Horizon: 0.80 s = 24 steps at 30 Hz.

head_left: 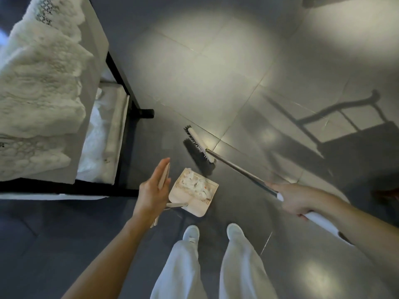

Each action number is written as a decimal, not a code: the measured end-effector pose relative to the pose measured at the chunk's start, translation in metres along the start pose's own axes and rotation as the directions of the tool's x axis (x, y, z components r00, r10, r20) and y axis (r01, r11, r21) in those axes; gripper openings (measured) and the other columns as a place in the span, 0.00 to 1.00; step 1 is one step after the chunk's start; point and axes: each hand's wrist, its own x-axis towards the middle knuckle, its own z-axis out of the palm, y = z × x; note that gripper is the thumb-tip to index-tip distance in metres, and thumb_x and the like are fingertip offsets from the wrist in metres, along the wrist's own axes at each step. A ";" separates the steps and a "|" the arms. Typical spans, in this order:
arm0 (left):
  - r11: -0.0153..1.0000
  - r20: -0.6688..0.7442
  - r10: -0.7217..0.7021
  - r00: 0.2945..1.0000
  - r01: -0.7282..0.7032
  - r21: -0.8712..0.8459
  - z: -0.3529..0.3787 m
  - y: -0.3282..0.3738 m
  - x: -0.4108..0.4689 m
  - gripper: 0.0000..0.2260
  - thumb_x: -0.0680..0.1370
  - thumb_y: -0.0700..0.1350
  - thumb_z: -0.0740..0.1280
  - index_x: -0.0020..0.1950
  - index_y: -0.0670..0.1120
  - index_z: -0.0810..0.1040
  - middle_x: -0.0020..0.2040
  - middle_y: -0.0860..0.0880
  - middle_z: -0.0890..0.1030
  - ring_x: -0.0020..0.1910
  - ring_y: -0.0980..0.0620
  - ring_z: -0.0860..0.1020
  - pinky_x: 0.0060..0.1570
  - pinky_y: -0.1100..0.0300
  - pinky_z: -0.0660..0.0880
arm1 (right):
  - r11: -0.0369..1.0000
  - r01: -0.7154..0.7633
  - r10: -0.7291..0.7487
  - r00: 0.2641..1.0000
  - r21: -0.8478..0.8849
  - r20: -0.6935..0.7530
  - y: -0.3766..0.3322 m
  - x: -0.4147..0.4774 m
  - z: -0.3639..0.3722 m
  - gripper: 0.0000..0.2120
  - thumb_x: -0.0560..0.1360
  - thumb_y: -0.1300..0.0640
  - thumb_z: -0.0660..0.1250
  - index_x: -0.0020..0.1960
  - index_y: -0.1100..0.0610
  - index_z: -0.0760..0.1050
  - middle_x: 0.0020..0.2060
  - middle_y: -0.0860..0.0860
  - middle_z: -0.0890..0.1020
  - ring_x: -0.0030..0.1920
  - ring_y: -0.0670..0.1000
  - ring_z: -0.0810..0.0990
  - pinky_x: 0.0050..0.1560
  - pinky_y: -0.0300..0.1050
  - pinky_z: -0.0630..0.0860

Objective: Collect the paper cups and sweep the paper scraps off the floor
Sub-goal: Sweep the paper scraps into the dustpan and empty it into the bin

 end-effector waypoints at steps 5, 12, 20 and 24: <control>0.998 -0.082 -0.044 0.996 0.040 -0.045 0.024 -0.001 -0.037 0.23 0.81 0.41 0.62 0.69 0.66 0.66 0.65 0.63 0.68 0.61 0.67 0.68 0.49 0.83 0.63 | 0.980 -0.006 -0.016 0.994 -0.197 -0.110 0.035 0.017 -0.026 0.42 0.73 0.67 0.60 0.79 0.46 0.44 0.54 0.58 0.80 0.47 0.58 0.81 0.40 0.46 0.78; 0.982 -0.264 -0.139 0.954 0.098 -0.163 0.044 -0.008 -0.109 0.23 0.81 0.39 0.61 0.71 0.62 0.68 0.62 0.66 0.71 0.54 0.82 0.66 0.51 0.85 0.60 | 0.948 0.070 -0.122 0.981 -0.311 -0.152 0.034 0.064 -0.036 0.28 0.73 0.61 0.66 0.71 0.54 0.64 0.57 0.58 0.79 0.55 0.58 0.80 0.54 0.49 0.78; 0.979 -0.457 -0.203 0.866 0.179 -0.095 0.064 -0.029 -0.143 0.23 0.80 0.39 0.63 0.72 0.57 0.67 0.61 0.59 0.73 0.54 0.66 0.73 0.55 0.76 0.64 | 0.860 0.212 -0.210 0.976 -0.463 0.058 -0.002 0.072 0.035 0.28 0.73 0.62 0.62 0.72 0.55 0.64 0.55 0.57 0.80 0.52 0.58 0.80 0.47 0.47 0.78; 0.984 -0.467 -0.180 0.866 0.149 -0.102 0.059 -0.034 -0.145 0.24 0.80 0.39 0.63 0.72 0.58 0.67 0.60 0.59 0.73 0.56 0.53 0.78 0.61 0.58 0.72 | 0.812 0.303 -0.239 0.952 -0.498 0.190 -0.011 0.046 0.073 0.37 0.72 0.62 0.59 0.78 0.48 0.51 0.66 0.55 0.74 0.61 0.58 0.76 0.55 0.47 0.77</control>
